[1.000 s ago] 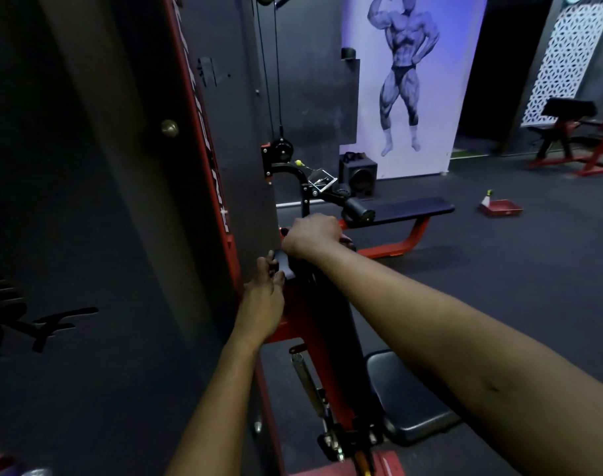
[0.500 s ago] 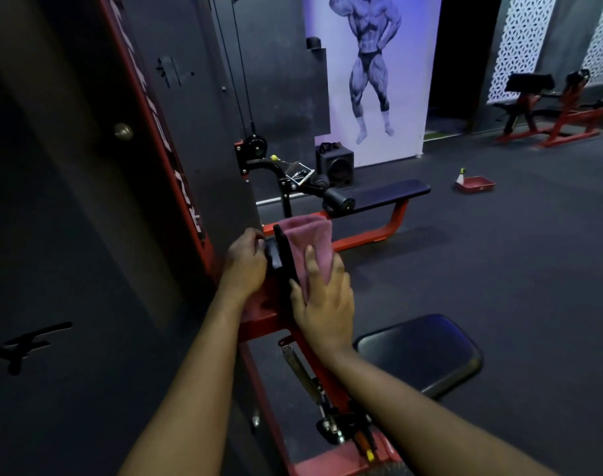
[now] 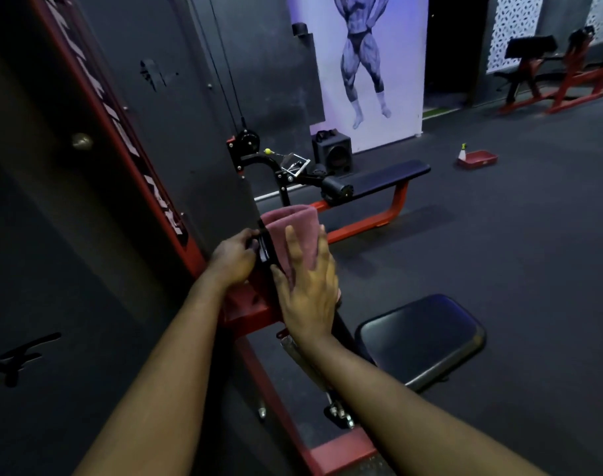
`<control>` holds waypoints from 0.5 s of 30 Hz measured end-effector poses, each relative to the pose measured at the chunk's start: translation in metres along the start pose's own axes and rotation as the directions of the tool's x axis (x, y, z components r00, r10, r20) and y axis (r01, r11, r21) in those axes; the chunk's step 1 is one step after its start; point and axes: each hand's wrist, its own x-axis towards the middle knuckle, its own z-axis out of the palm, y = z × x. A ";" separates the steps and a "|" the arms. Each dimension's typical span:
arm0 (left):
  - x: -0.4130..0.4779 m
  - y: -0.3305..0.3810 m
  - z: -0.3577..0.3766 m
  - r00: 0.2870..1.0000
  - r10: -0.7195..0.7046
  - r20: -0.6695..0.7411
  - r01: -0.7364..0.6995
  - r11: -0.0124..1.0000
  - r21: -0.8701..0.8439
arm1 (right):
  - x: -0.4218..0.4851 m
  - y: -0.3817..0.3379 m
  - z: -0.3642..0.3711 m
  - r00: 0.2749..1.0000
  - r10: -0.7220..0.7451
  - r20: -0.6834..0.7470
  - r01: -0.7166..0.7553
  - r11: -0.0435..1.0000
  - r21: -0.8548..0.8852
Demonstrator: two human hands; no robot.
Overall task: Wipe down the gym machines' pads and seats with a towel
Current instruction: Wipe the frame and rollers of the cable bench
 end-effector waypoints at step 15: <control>-0.007 0.051 0.039 0.945 0.193 -0.264 -0.177 0.981 0.086 | -0.131 0.108 0.053 0.806 0.575 -0.138 -0.536 0.810 0.240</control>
